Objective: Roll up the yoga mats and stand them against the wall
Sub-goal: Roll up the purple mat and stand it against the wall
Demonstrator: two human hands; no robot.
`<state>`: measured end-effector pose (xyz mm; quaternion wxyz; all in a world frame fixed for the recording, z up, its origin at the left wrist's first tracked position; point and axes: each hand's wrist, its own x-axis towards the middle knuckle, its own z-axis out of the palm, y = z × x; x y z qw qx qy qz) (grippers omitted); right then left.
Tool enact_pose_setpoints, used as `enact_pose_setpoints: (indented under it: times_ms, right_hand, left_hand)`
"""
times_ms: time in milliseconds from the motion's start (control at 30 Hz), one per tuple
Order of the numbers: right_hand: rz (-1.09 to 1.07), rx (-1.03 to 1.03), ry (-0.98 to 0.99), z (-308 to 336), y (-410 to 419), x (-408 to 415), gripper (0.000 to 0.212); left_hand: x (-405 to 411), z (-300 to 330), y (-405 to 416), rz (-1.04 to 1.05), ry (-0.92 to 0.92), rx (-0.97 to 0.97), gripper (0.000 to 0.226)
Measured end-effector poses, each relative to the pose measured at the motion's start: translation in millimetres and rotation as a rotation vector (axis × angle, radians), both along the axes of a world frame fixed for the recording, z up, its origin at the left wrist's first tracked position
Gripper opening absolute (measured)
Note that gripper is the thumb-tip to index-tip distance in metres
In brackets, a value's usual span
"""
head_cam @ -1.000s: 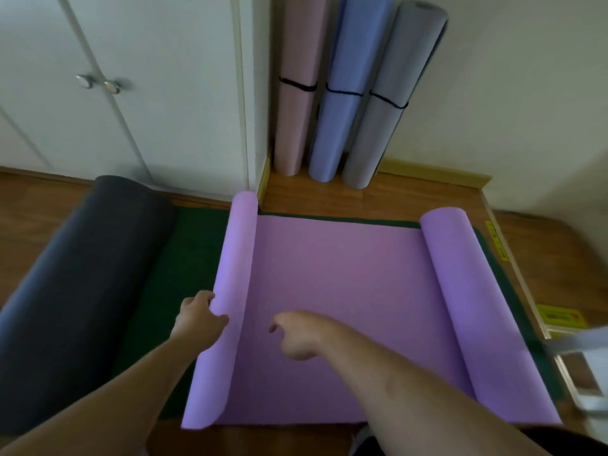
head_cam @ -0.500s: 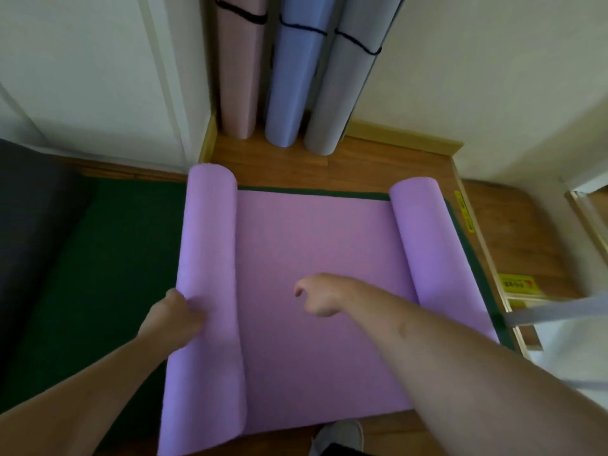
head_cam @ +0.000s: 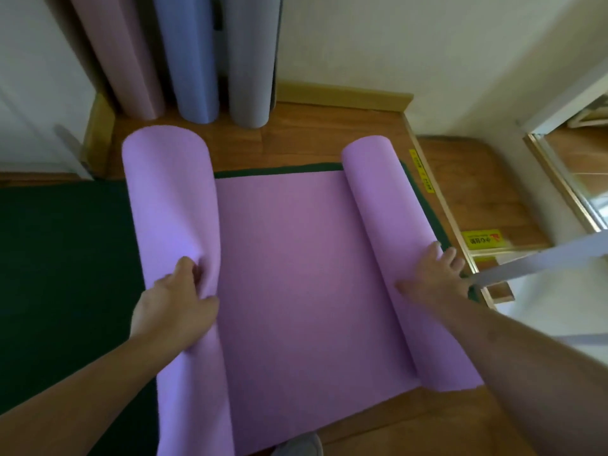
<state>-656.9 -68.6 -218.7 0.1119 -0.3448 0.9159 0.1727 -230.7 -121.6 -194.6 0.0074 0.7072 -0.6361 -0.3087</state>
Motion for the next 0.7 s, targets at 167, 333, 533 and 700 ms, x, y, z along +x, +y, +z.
enact_pose_setpoints:
  times_ms: [167,333,533,700]
  right_hand:
    - [-0.005,-0.153,-0.114,-8.0,11.0,-2.5,0.073]
    - [0.371,-0.127,-0.086,42.0,2.8,42.3,0.030]
    - [0.736,-0.255,-0.014,157.9,22.7,82.9,0.030]
    - [0.921,-0.290,0.115,283.8,22.1,131.5,0.036]
  left_hand:
    - [-60.5,14.2,-8.0,0.058,0.230,0.033,0.016]
    - [-74.3,52.3,-6.2,0.084,0.407,0.018,0.010]
    - [-11.7,162.7,1.1,0.014,0.496,-0.098,0.019]
    - [50.8,275.7,32.2,0.025,0.624,-0.276,0.024]
